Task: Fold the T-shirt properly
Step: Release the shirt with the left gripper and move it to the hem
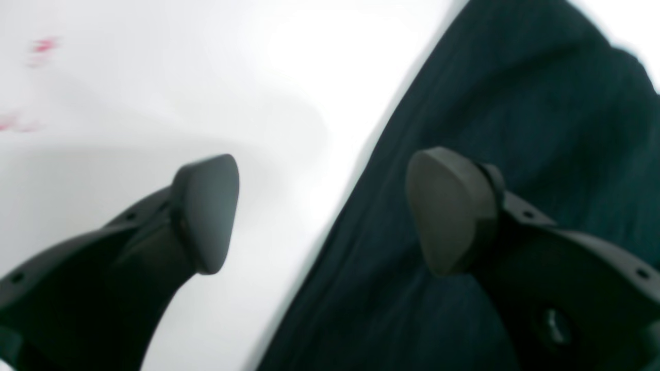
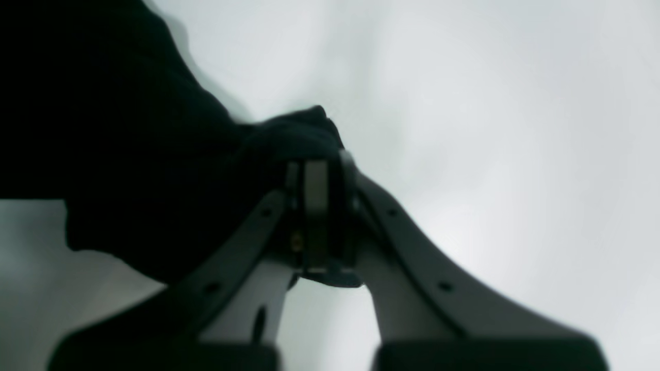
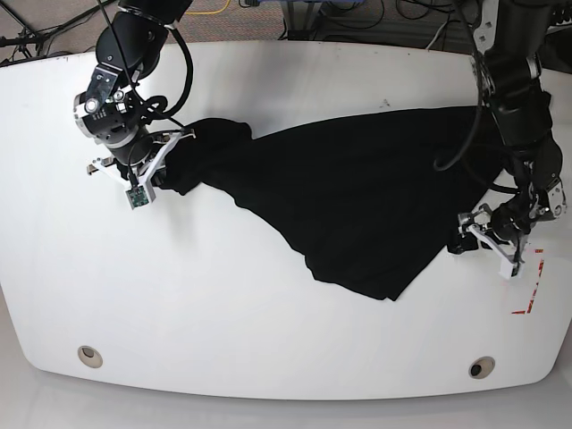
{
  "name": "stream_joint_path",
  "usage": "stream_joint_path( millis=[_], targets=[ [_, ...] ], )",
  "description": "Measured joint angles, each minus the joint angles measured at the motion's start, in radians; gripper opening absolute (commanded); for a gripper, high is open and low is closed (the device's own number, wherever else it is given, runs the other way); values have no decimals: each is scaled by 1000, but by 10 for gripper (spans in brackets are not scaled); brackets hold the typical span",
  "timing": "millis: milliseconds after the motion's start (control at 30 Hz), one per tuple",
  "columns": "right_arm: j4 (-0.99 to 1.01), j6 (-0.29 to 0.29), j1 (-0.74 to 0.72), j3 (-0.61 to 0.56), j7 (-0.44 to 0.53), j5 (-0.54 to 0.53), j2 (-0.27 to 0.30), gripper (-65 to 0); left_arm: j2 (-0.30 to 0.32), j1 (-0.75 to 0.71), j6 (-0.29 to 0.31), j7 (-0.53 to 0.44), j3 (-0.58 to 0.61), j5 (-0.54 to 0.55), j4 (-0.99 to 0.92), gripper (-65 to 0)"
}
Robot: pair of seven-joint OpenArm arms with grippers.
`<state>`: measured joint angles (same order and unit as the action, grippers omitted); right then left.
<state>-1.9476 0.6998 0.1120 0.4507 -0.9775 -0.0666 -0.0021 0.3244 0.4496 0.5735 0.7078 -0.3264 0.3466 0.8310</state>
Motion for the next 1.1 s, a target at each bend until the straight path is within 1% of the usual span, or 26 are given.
stream_joint_path(
  millis=[33, 167, 300, 467, 767, 933, 967, 1100],
  targets=[
    [0, 0, 0, 0, 0, 0, 0, -629, 0, 8, 0, -8, 10, -1, -24, -144],
    [0, 0, -3, 0, -2, 1, 0, -629, 0, 47, 3, -92, 55, 12, -126, -144],
    [0, 0, -11, -1, -1, -1, 0, -629, 3, 85, 2, -130, 90, 6, -189, -144],
    [0, 0, -11, -1, 0, 0, 0, -629, -34, 116, 0, -198, 116, 12, -247, -144],
    [0, 0, -14, -1, 0, 0, 0, -629, -116, 138, 3, -218, 165, 24, -269, -144],
    [0, 0, -14, -1, 0, 0, 0, -629, -145, 138, 4, -224, 168, 25, -269, -147],
    [0, 0, -14, -1, 0, 0, 0, -629, -147, 138, 4, -224, 167, 25, -269, -161],
    [0, 0, -14, -1, 0, 0, 2, -629, -148, 137, 5, -222, 167, 27, -269, -278]
  ],
)
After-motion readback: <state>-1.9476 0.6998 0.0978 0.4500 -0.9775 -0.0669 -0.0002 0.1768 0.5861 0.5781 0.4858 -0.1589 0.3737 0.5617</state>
